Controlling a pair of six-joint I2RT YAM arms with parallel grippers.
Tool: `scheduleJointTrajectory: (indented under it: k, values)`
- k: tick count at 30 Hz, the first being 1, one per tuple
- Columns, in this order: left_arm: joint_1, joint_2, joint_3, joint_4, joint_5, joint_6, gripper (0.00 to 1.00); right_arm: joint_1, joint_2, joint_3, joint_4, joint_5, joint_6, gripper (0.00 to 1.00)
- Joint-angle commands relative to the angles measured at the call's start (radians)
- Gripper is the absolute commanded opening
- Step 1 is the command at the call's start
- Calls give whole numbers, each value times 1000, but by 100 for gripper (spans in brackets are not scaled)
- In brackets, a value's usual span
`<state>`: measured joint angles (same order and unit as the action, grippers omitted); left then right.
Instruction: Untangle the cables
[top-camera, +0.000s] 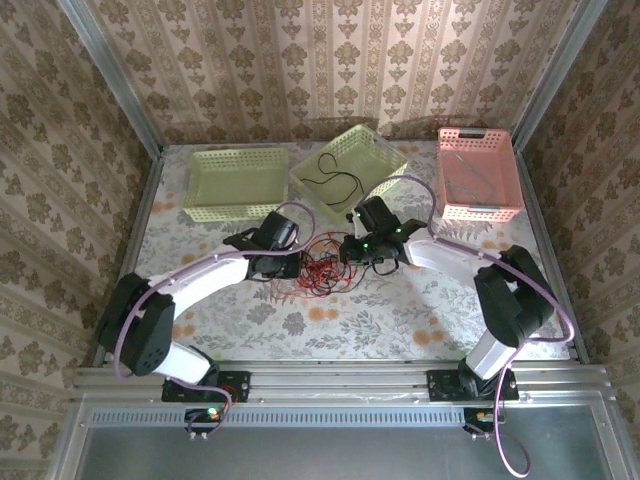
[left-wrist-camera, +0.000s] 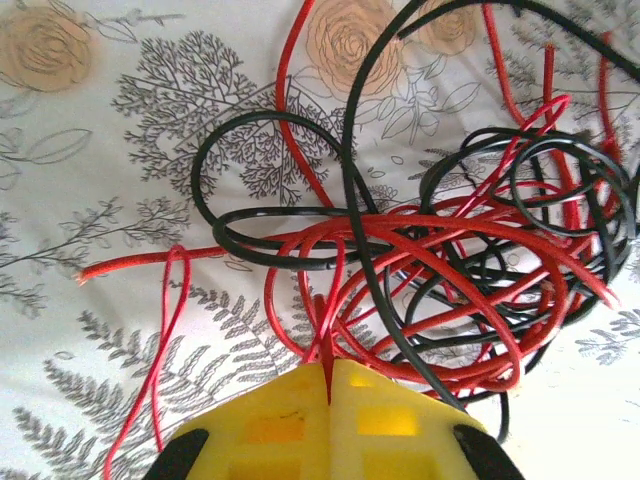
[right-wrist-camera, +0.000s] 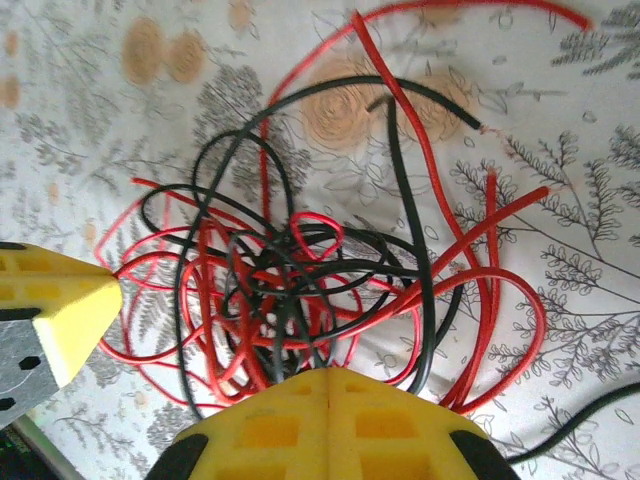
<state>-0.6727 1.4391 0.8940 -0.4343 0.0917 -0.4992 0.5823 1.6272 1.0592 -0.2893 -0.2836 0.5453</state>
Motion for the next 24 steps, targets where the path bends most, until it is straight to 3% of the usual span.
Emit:
scheduleJointTrajectory:
  k: [1,2,5,12,15,19,24]
  values:
    - [9,-84,49,-52,-26,34,0,-2,-68,-7,-36,51,-30,10]
    - [10,-102,57,-60,-20,34,0,-2,-69,-7,-45,63,-27,19]
    - [11,-153,97,-88,6,39,0,-1,-56,-8,-25,17,-12,30]
    - [5,-239,184,-110,103,14,0,44,12,-5,61,-38,35,39]
    - [4,-249,249,-140,122,17,0,51,68,1,78,-47,35,31]
    - [2,-252,355,-175,144,31,0,47,87,-16,82,4,28,3]
    - [0,-244,474,-204,172,29,0,24,4,-66,60,87,16,0]
